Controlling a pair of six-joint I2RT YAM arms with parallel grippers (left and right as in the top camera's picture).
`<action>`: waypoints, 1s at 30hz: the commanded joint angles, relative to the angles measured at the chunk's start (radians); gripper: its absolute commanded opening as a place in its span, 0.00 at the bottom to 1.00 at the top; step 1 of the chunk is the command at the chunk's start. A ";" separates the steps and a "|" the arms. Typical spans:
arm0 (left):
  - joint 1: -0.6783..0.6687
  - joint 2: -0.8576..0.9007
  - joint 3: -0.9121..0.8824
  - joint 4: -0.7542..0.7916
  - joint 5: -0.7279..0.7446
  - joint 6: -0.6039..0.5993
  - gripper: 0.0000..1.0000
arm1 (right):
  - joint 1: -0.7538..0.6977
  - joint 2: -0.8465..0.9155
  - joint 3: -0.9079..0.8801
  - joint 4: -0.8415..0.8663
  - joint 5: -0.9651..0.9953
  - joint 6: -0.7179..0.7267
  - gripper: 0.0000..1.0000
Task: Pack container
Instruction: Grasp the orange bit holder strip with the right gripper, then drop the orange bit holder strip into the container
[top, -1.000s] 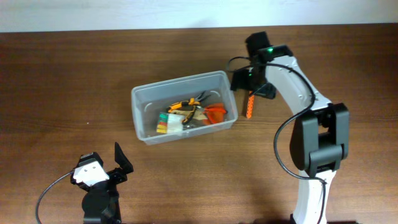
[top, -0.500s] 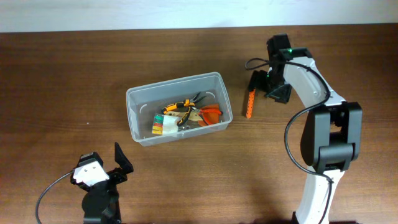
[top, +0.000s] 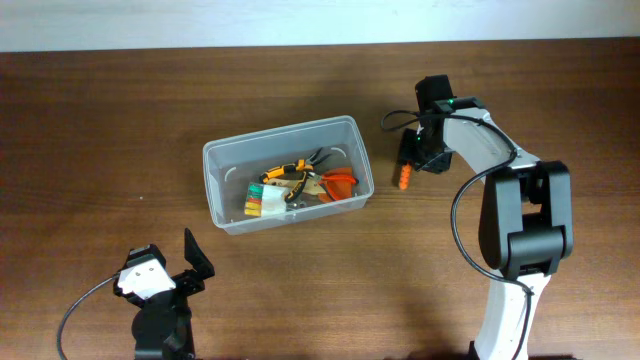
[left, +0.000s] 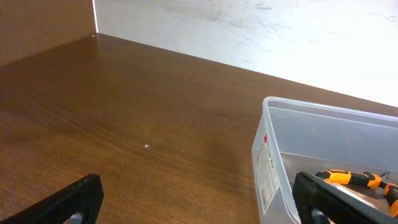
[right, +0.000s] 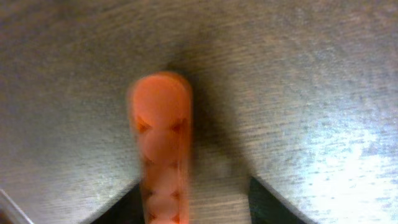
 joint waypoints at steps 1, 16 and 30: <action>-0.004 -0.004 -0.004 -0.001 -0.004 0.009 0.99 | 0.003 0.000 -0.030 0.004 -0.002 0.001 0.27; -0.004 -0.004 -0.004 -0.001 -0.004 0.009 0.99 | -0.013 -0.118 0.320 -0.213 -0.119 -0.206 0.04; -0.004 -0.004 -0.004 -0.001 -0.004 0.009 0.99 | 0.364 -0.093 0.500 -0.411 -0.185 -1.089 0.04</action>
